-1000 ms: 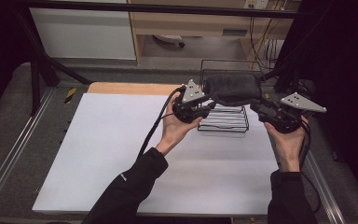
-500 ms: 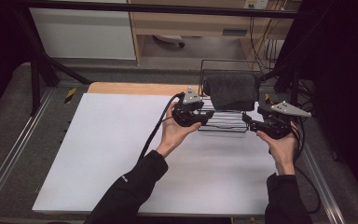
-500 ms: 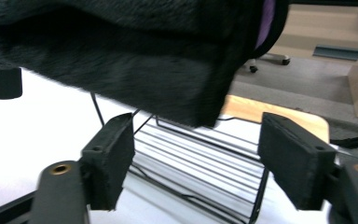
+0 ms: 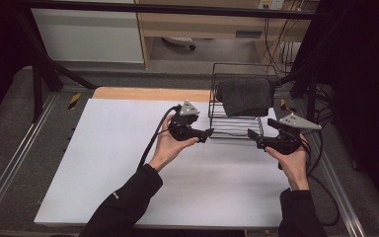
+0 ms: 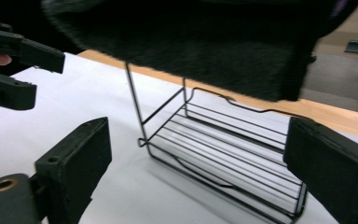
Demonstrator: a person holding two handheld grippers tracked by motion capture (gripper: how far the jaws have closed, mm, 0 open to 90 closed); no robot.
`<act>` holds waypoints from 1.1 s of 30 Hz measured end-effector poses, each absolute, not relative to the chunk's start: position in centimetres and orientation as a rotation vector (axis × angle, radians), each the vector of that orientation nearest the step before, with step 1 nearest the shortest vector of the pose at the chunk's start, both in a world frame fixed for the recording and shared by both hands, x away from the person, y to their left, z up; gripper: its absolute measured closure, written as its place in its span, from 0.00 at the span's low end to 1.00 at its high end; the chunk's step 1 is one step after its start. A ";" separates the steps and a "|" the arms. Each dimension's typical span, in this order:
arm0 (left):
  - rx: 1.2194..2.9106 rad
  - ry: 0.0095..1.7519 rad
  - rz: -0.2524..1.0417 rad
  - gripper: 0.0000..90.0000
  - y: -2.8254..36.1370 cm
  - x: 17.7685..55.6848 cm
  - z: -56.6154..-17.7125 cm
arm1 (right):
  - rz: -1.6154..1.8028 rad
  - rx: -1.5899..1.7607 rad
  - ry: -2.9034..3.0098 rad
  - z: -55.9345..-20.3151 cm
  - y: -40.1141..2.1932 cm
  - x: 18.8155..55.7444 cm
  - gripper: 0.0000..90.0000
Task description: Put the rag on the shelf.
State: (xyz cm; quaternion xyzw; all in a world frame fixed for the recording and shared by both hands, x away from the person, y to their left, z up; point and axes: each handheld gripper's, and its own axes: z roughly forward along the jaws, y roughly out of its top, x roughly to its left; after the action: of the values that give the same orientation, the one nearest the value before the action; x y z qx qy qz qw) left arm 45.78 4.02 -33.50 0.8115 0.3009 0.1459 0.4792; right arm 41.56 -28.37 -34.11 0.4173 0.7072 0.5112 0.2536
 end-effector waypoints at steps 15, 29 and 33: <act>1.989 0.841 0.379 0.09 13.6 42.0 -36.1 | 1.424 1.129 2.029 -35.2 -24.2 39.7 0.01; 1.986 0.954 0.419 0.08 22.5 37.6 -40.4 | 1.420 1.068 2.185 -38.5 -22.5 37.7 0.01; 2.002 0.991 0.416 0.08 24.2 36.9 -41.5 | 1.415 1.087 2.222 -40.0 -22.5 37.1 0.01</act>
State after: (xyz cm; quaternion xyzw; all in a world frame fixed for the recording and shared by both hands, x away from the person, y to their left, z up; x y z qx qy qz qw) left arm 36.85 24.25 -41.51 0.7991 0.3957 0.1661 0.4211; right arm 37.13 -22.52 -40.03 0.3773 0.7715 0.4913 0.1452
